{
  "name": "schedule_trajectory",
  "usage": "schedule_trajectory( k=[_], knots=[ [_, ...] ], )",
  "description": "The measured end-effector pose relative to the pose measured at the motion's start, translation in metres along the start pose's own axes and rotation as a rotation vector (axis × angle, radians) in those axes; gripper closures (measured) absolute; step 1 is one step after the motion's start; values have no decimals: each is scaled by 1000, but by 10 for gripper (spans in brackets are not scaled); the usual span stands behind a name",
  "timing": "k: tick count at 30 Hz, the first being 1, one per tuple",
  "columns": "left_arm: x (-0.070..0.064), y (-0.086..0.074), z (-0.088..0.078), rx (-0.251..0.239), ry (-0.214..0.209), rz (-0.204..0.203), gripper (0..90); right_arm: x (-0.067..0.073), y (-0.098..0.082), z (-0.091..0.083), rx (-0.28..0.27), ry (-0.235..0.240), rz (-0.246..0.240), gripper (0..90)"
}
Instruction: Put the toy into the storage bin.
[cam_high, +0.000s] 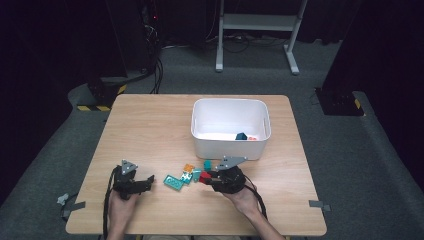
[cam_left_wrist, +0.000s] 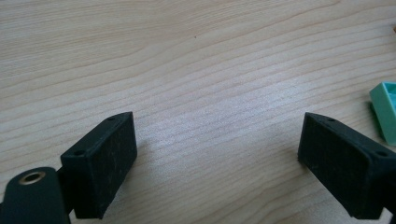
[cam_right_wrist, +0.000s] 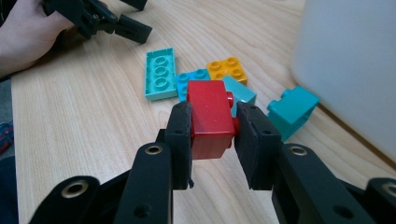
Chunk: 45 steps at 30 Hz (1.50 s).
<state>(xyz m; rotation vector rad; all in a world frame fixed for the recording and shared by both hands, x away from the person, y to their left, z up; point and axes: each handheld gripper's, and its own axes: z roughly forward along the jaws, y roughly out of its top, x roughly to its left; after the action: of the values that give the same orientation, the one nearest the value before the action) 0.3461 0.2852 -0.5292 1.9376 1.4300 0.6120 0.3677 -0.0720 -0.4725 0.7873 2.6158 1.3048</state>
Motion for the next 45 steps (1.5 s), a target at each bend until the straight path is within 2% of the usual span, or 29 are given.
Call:
schedule_trajectory(
  k=[24,30,45],
  knots=[
    [0,0,0,0,0,0,115,-14,16,-29,-52,-35,17,678],
    [0,0,0,0,0,0,115,-16,21,-36,-63,-45,8,678],
    [0,0,0,0,0,0,115,-27,36,-56,-96,-72,30,678]
  ],
)
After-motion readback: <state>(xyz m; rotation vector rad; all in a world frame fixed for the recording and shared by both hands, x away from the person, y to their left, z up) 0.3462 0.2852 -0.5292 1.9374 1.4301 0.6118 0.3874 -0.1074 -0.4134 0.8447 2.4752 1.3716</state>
